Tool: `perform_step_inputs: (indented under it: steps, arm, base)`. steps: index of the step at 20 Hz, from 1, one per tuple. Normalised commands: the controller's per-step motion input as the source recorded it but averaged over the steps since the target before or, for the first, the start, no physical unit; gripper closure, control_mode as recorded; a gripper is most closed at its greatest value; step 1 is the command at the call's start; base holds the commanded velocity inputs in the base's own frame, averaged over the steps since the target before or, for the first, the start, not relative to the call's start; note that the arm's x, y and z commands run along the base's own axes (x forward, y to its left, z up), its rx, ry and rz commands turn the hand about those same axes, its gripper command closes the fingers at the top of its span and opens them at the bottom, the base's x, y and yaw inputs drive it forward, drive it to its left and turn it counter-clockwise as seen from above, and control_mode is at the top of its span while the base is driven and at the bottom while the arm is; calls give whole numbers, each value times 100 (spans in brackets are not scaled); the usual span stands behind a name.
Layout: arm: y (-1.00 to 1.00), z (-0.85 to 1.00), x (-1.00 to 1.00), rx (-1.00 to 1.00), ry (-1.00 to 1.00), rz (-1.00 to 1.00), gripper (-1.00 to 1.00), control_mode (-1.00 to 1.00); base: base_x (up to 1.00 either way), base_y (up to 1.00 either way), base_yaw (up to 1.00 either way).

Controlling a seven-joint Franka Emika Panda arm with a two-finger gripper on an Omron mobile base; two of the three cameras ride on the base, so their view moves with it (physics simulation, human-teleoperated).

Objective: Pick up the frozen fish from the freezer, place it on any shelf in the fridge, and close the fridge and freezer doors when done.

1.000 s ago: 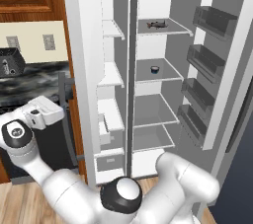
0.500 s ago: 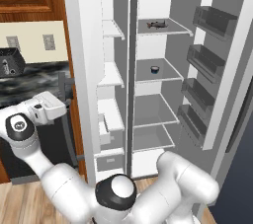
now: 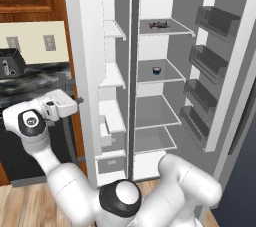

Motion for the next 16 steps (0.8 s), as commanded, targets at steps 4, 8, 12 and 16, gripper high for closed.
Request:
perform_step_inputs:
  steps: [4, 8, 12, 16]
  arm:
    - [-58, 0, 12, 0, 0, 0, -100, -100]
    - [-59, 0, 21, 0, 0, 0, -100, -100]
    - [-54, 0, 26, 0, 0, 0, -100, -100]
    - [-41, 0, 19, 0, 0, 0, -100, -100]
  base:
    - [0, 0, 0]
    - [0, 0, 0]
    - [0, 0, 0]
    - [0, 0, 0]
